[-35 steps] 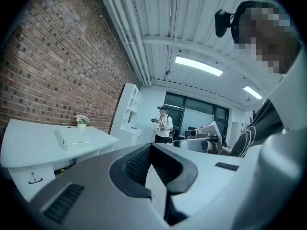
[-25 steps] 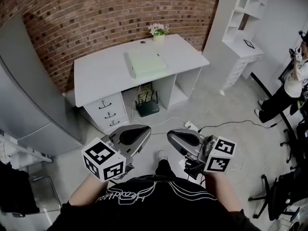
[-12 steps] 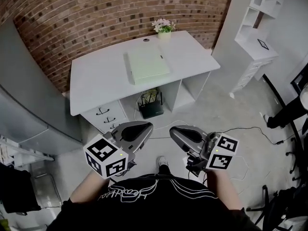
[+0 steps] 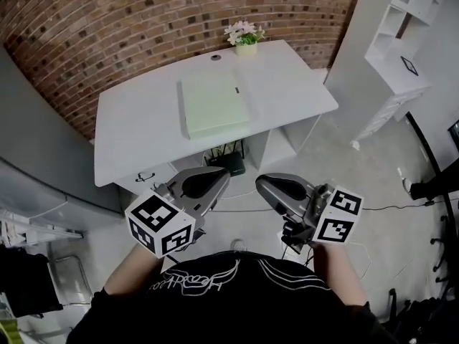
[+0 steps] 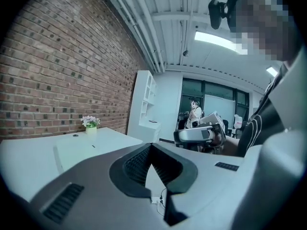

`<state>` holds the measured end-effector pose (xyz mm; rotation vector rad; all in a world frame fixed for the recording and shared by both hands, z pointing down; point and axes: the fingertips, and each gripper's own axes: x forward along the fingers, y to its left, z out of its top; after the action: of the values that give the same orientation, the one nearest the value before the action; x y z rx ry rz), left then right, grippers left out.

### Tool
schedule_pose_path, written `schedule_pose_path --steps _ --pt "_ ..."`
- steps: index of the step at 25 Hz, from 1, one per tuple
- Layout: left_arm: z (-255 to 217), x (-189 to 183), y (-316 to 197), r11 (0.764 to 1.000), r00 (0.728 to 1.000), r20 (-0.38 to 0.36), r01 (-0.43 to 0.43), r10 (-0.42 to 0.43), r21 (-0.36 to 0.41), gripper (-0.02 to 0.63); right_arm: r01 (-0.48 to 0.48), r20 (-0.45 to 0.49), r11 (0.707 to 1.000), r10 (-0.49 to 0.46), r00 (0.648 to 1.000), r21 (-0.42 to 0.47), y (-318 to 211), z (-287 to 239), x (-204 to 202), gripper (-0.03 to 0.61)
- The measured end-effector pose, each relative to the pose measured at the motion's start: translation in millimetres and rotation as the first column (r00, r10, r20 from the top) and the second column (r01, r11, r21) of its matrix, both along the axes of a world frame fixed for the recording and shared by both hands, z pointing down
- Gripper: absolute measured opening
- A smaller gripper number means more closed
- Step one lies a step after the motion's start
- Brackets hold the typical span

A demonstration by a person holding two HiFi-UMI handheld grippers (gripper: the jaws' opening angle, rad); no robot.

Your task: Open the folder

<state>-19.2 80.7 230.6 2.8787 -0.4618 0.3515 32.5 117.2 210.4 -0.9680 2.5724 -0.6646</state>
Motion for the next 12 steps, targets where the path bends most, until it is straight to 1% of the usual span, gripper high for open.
schedule_pose_path --steps 4,6,12 --pt "-5 12 -19 0.999 1.0 0.0 0.031 -0.031 0.041 0.003 0.012 -0.021 1.0 -0.012 1.0 0.021 -14 -5 16 0.0" --pt "-2 15 -26 0.997 0.999 0.012 0.048 -0.049 0.061 0.003 0.009 -0.022 1.0 -0.008 1.0 0.021 -20 -3 21 0.0" --pt "15 8 -51 0.992 0.994 0.056 0.094 -0.099 0.084 0.003 0.009 -0.017 1.0 -0.009 1.0 -0.021 -37 14 20 0.0"
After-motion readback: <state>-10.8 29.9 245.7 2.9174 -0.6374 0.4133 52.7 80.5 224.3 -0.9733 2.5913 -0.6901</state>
